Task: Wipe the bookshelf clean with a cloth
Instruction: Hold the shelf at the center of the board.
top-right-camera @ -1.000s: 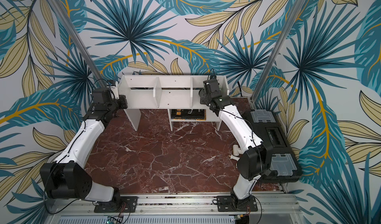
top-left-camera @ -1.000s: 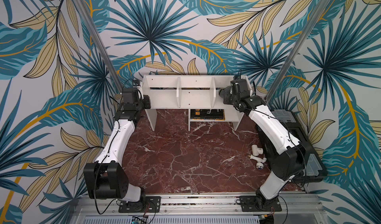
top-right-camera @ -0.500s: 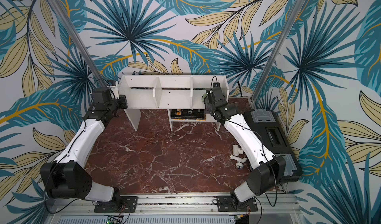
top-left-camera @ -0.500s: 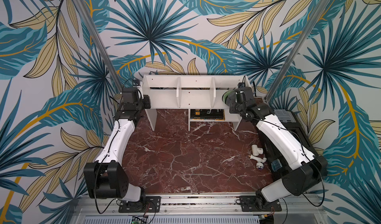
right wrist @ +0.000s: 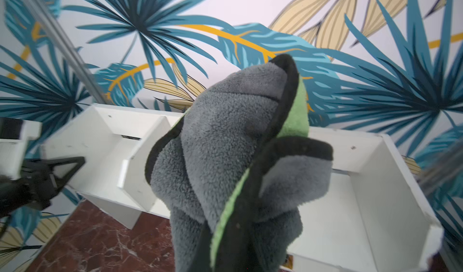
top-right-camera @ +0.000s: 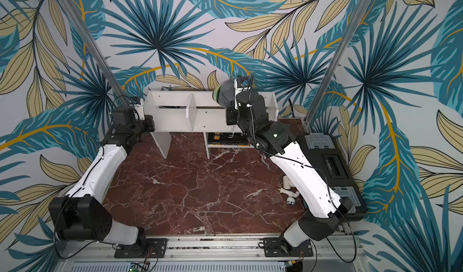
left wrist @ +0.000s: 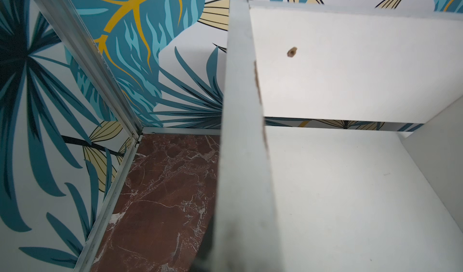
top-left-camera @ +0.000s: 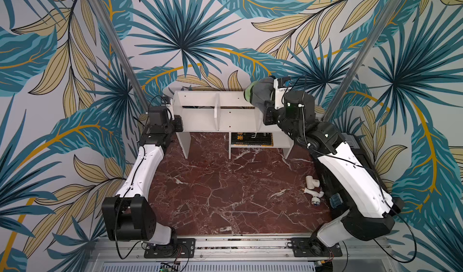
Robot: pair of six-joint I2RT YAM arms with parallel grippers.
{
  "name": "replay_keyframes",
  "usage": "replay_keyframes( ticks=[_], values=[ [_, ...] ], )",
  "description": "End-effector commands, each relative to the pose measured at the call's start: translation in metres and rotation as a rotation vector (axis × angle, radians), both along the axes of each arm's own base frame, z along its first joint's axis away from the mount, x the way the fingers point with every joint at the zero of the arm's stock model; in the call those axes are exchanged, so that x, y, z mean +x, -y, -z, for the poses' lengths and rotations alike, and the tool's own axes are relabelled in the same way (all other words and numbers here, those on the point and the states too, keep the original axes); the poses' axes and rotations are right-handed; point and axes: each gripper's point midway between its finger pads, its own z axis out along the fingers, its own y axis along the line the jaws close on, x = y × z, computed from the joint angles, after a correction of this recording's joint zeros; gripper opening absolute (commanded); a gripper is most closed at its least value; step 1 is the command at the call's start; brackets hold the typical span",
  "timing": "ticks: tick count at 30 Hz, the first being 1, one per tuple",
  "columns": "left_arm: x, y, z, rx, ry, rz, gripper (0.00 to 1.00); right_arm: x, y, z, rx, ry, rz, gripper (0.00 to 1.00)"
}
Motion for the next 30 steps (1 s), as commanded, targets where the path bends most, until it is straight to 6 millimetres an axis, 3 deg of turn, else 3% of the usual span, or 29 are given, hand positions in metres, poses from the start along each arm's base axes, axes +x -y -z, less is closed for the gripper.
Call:
replay_keyframes(
  ticks=[1, 6, 9, 13, 16, 22, 26, 28, 30],
  values=[
    [-0.001, -0.02, 0.038, -0.071, -0.12, -0.103, 0.0, 0.021, -0.03, 0.015, -0.053, -0.008, -0.01, 0.0],
    [-0.001, -0.019, 0.037, -0.078, -0.118, -0.099, 0.0, 0.062, -0.051, 0.065, -0.147, -0.09, 0.074, 0.0],
    [0.0, -0.018, 0.037, -0.08, -0.118, -0.099, 0.0, 0.077, -0.065, 0.092, -0.156, -0.128, 0.071, 0.0],
    [0.0, -0.019, 0.038, -0.078, -0.119, -0.1, 0.0, 0.082, -0.087, 0.125, -0.158, -0.199, 0.001, 0.0],
    [0.0, -0.018, 0.039, -0.079, -0.121, -0.099, 0.0, 0.074, -0.095, 0.146, -0.19, -0.251, -0.048, 0.0],
    [0.0, -0.018, 0.039, -0.082, -0.124, -0.098, 0.0, 0.062, -0.054, 0.158, -0.313, -0.297, 0.083, 0.02],
    [0.0, -0.017, 0.039, -0.086, -0.123, -0.093, 0.0, 0.073, -0.028, 0.152, -0.354, -0.301, 0.19, 0.04],
    [0.0, -0.017, 0.039, -0.087, -0.124, -0.091, 0.0, 0.081, -0.029, 0.148, -0.317, -0.301, 0.194, 0.03],
    [0.0, -0.018, 0.039, -0.086, -0.124, -0.094, 0.0, 0.09, -0.043, 0.145, -0.277, -0.286, 0.158, 0.04]
  ],
)
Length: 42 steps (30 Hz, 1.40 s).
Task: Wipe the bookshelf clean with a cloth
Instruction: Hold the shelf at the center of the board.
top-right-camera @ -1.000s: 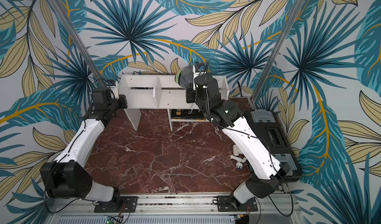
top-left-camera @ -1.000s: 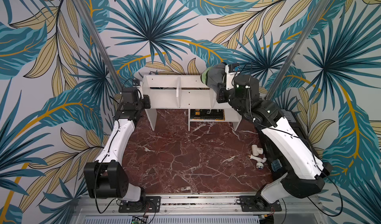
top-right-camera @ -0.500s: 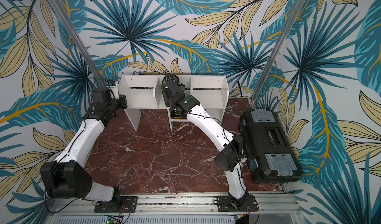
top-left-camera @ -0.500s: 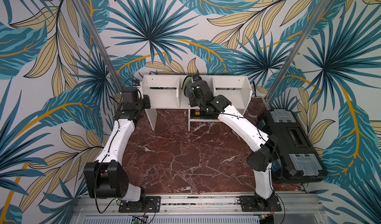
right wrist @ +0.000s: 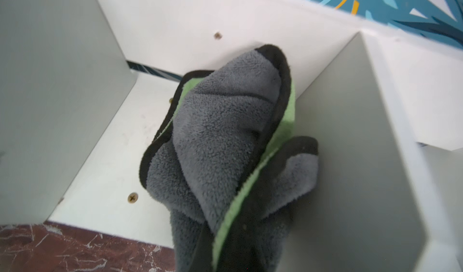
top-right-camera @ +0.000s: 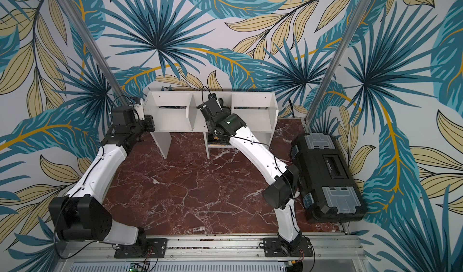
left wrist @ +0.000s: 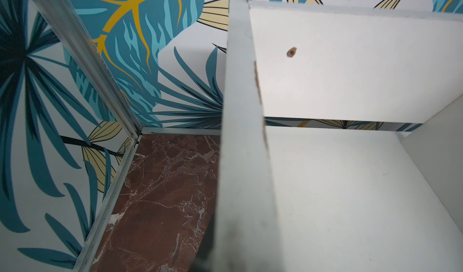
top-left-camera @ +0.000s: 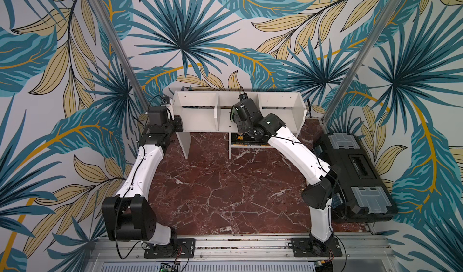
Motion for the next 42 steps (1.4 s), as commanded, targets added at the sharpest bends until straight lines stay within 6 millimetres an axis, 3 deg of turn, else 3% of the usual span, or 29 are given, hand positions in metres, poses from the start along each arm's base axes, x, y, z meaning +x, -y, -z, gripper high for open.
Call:
replay_keyframes(
  ticks=[1, 5, 7, 11, 15, 18, 22, 23, 26, 30, 35, 38, 42],
  values=[
    [0.0, -0.017, 0.039, -0.083, -0.122, -0.098, 0.0, 0.012, -0.009, -0.001, 0.052, 0.009, -0.003, 0.03],
    [0.0, -0.016, 0.04, -0.09, -0.125, -0.091, 0.0, 0.017, -0.054, 0.0, 0.217, -0.002, -0.153, 0.06],
    [0.001, -0.016, 0.04, -0.089, -0.125, -0.091, 0.0, 0.015, -0.065, 0.003, 0.259, -0.016, -0.181, 0.06],
    [0.002, -0.015, 0.04, -0.093, -0.128, -0.086, 0.0, 0.005, -0.074, 0.016, 0.264, -0.052, -0.212, 0.07],
    [0.002, -0.016, 0.041, -0.088, -0.129, -0.091, 0.0, -0.011, -0.068, 0.032, 0.216, -0.102, -0.234, 0.12],
    [0.001, -0.017, 0.04, -0.085, -0.128, -0.092, 0.0, -0.019, -0.047, 0.04, 0.121, -0.133, -0.199, 0.24],
    [0.002, -0.016, 0.042, -0.091, -0.132, -0.089, 0.0, -0.016, -0.014, 0.036, -0.003, -0.127, -0.103, 0.58],
    [0.002, -0.015, 0.042, -0.091, -0.132, -0.087, 0.0, -0.016, -0.012, 0.031, -0.005, -0.117, -0.101, 0.66],
    [0.002, -0.016, 0.043, -0.09, -0.134, -0.088, 0.0, -0.016, -0.013, 0.017, 0.031, -0.085, -0.104, 0.79],
    [0.002, -0.015, 0.044, -0.093, -0.135, -0.087, 0.0, -0.008, -0.017, 0.003, 0.065, -0.046, -0.088, 0.81],
    [0.003, -0.014, 0.044, -0.096, -0.135, -0.083, 0.0, 0.011, -0.04, 0.01, 0.114, -0.04, -0.114, 0.64],
    [0.003, -0.013, 0.044, -0.099, -0.134, -0.079, 0.0, 0.02, -0.054, 0.018, 0.15, -0.048, -0.128, 0.66],
    [0.002, -0.014, 0.043, -0.094, -0.132, -0.082, 0.0, 0.015, -0.061, 0.024, 0.201, -0.074, -0.149, 0.77]
  ],
)
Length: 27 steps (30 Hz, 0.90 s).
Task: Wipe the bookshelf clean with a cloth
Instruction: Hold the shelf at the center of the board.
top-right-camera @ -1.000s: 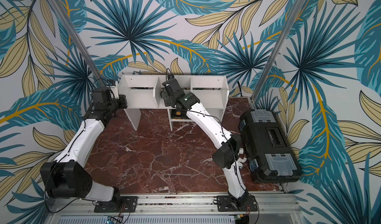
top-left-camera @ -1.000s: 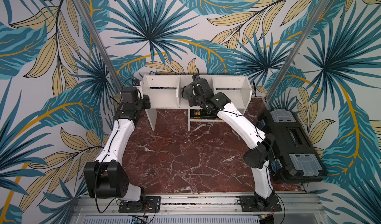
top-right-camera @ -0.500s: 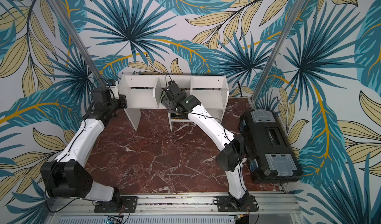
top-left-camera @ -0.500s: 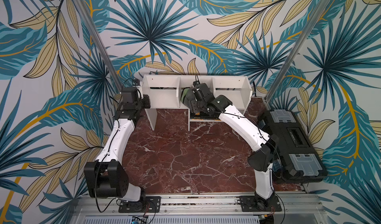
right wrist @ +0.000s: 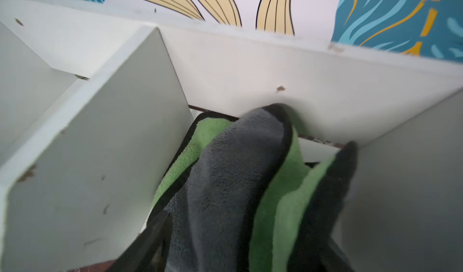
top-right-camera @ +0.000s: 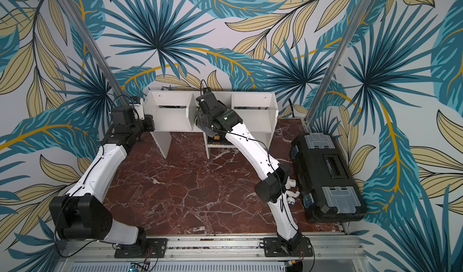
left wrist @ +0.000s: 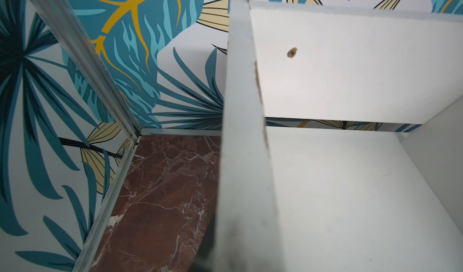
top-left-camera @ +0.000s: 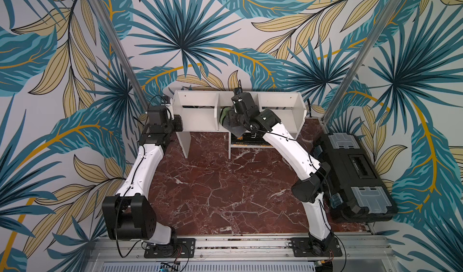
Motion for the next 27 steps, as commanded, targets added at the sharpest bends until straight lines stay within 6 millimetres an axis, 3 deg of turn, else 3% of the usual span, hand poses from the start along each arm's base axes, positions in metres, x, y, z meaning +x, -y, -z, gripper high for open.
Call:
replay_keyframes(
  ticks=[1, 5, 10, 12, 14, 18, 21, 27],
  values=[
    [0.0, -0.014, 0.043, -0.09, -0.134, -0.089, 0.0, -0.007, -0.007, 0.015, 0.032, -0.047, -0.023, 0.79],
    [0.0, -0.014, 0.042, -0.094, -0.132, -0.087, 0.0, -0.018, 0.011, 0.03, -0.028, -0.077, 0.017, 0.76],
    [-0.001, -0.013, 0.041, -0.096, -0.129, -0.086, 0.0, -0.009, 0.053, 0.022, -0.147, -0.024, 0.147, 0.35],
    [-0.001, -0.013, 0.041, -0.1, -0.129, -0.083, 0.0, 0.001, 0.057, 0.014, -0.125, -0.014, 0.151, 0.25],
    [-0.001, -0.013, 0.041, -0.097, -0.129, -0.084, 0.0, 0.011, 0.049, 0.009, -0.072, -0.003, 0.12, 0.2],
    [0.0, -0.013, 0.041, -0.1, -0.129, -0.082, 0.0, 0.022, 0.004, -0.002, 0.048, 0.048, -0.028, 0.13],
    [-0.001, -0.013, 0.041, -0.098, -0.129, -0.084, 0.0, 0.024, -0.019, -0.009, 0.117, 0.084, -0.077, 0.06],
    [-0.001, -0.012, 0.04, -0.102, -0.127, -0.083, 0.0, 0.011, -0.024, 0.011, 0.11, 0.029, -0.085, 0.0]
  ],
)
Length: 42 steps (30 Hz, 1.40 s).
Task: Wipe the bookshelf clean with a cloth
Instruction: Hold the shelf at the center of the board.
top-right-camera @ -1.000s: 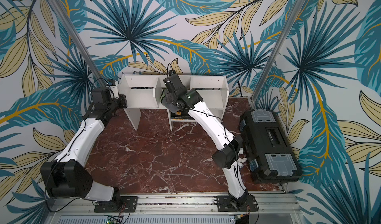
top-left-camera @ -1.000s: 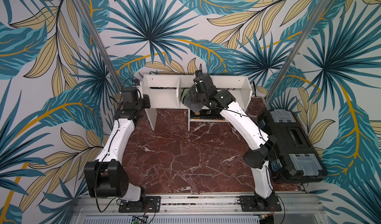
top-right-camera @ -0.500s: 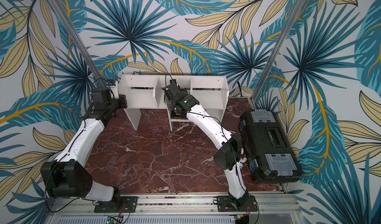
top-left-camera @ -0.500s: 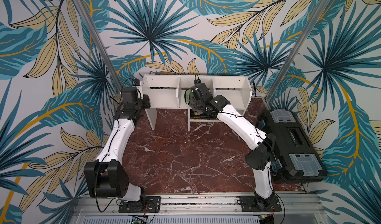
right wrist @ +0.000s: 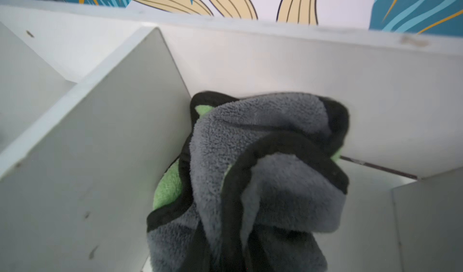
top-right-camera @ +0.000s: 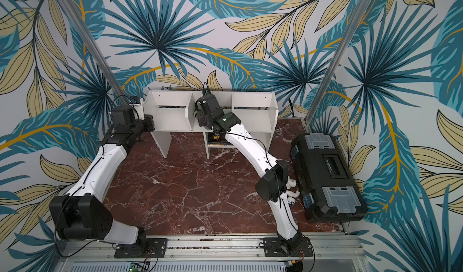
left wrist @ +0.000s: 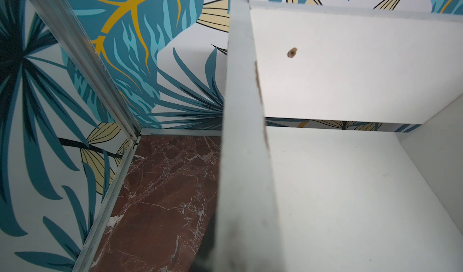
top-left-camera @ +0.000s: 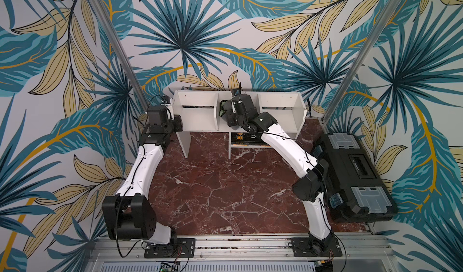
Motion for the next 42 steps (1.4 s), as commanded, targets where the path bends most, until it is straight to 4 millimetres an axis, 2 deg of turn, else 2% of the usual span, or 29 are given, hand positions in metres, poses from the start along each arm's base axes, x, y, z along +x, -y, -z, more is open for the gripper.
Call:
replay_keyframes(
  ticks=[1, 3, 6, 9, 10, 13, 16, 21, 23, 26, 30, 33, 35, 38, 40, 42],
  values=[
    [-0.001, -0.013, 0.041, -0.101, -0.131, -0.085, 0.0, -0.01, -0.005, 0.005, 0.018, -0.017, -0.028, 0.0],
    [0.0, -0.012, 0.042, -0.105, -0.133, -0.083, 0.0, -0.02, 0.002, 0.015, -0.014, -0.041, -0.028, 0.0],
    [-0.001, -0.013, 0.041, -0.1, -0.13, -0.087, 0.0, -0.031, 0.024, 0.018, -0.084, -0.053, 0.012, 0.0],
    [-0.001, -0.013, 0.04, -0.099, -0.129, -0.089, 0.0, -0.035, 0.05, 0.021, -0.221, -0.06, 0.072, 0.0],
    [-0.001, -0.013, 0.04, -0.1, -0.129, -0.086, 0.0, -0.036, 0.052, 0.022, -0.242, -0.066, 0.065, 0.0],
    [-0.001, -0.012, 0.04, -0.101, -0.129, -0.085, 0.0, -0.037, 0.035, 0.024, -0.225, -0.091, -0.016, 0.0],
    [0.0, -0.013, 0.043, -0.1, -0.134, -0.089, 0.0, -0.023, 0.018, 0.017, -0.185, -0.067, -0.03, 0.0],
    [-0.001, -0.015, 0.042, -0.088, -0.133, -0.095, 0.0, 0.005, 0.012, -0.016, -0.148, 0.084, 0.033, 0.0],
    [-0.001, -0.015, 0.042, -0.088, -0.133, -0.095, 0.0, 0.013, 0.022, -0.031, -0.161, 0.151, 0.102, 0.0],
    [-0.002, -0.016, 0.04, -0.087, -0.127, -0.097, 0.0, 0.018, 0.054, -0.042, -0.228, 0.2, 0.265, 0.0],
    [-0.002, -0.014, 0.04, -0.095, -0.127, -0.092, 0.0, 0.01, 0.076, -0.033, -0.273, 0.164, 0.335, 0.0],
    [-0.002, -0.015, 0.039, -0.093, -0.126, -0.093, 0.0, -0.003, 0.07, -0.008, -0.241, 0.084, 0.275, 0.0],
    [-0.001, -0.014, 0.039, -0.094, -0.126, -0.092, 0.0, -0.012, 0.052, 0.006, -0.168, 0.032, 0.171, 0.0],
    [-0.002, -0.014, 0.041, -0.094, -0.128, -0.091, 0.0, -0.028, 0.019, 0.015, -0.072, -0.024, 0.005, 0.0],
    [-0.002, -0.015, 0.041, -0.089, -0.127, -0.095, 0.0, -0.038, 0.008, 0.019, -0.047, -0.05, -0.053, 0.0],
    [-0.002, -0.015, 0.04, -0.089, -0.127, -0.095, 0.0, -0.046, 0.007, 0.022, -0.04, -0.068, -0.084, 0.0]
  ],
)
